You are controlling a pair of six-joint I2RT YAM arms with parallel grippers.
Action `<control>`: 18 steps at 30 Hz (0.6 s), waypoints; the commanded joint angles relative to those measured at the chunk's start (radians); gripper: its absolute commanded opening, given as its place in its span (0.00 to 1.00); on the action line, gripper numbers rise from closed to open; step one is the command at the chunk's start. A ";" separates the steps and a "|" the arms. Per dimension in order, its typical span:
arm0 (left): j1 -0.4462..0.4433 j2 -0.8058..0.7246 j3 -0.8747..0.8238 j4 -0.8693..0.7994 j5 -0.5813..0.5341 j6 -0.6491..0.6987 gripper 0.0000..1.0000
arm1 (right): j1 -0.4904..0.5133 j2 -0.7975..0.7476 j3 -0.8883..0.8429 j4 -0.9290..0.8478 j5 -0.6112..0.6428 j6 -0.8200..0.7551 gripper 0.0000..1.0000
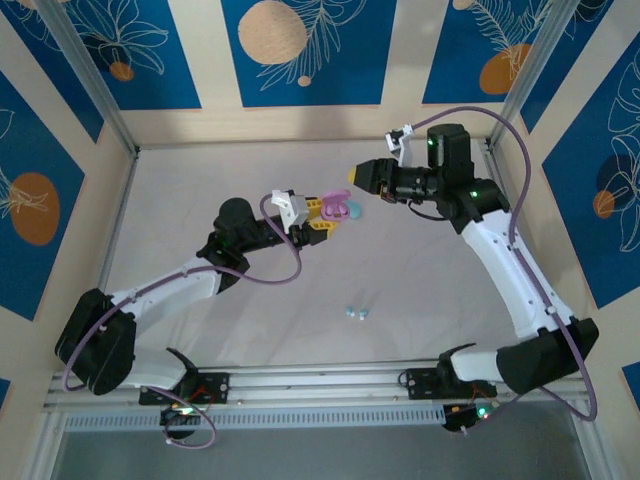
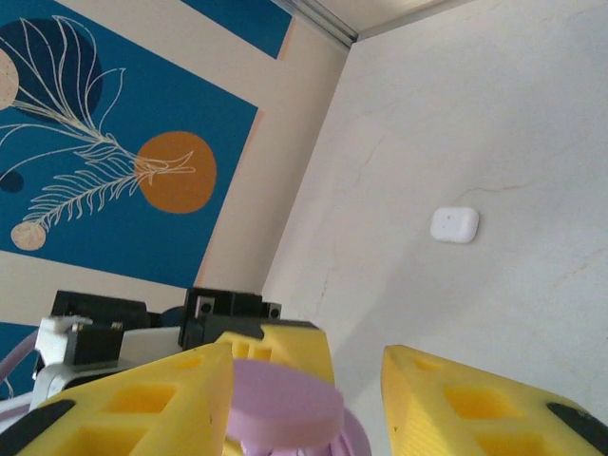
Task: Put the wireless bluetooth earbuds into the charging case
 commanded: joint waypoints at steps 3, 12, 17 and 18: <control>-0.016 -0.019 -0.010 0.054 0.012 -0.018 0.24 | 0.024 0.088 0.092 -0.087 -0.017 -0.013 0.47; -0.016 -0.019 0.006 0.038 -0.003 -0.008 0.24 | 0.069 0.166 0.143 -0.186 -0.066 -0.090 0.49; -0.017 -0.023 0.016 0.026 -0.016 -0.005 0.24 | 0.067 0.121 0.088 -0.176 -0.096 -0.116 0.49; -0.018 -0.023 0.019 0.018 -0.016 -0.002 0.24 | 0.066 0.113 0.080 -0.176 -0.102 -0.120 0.49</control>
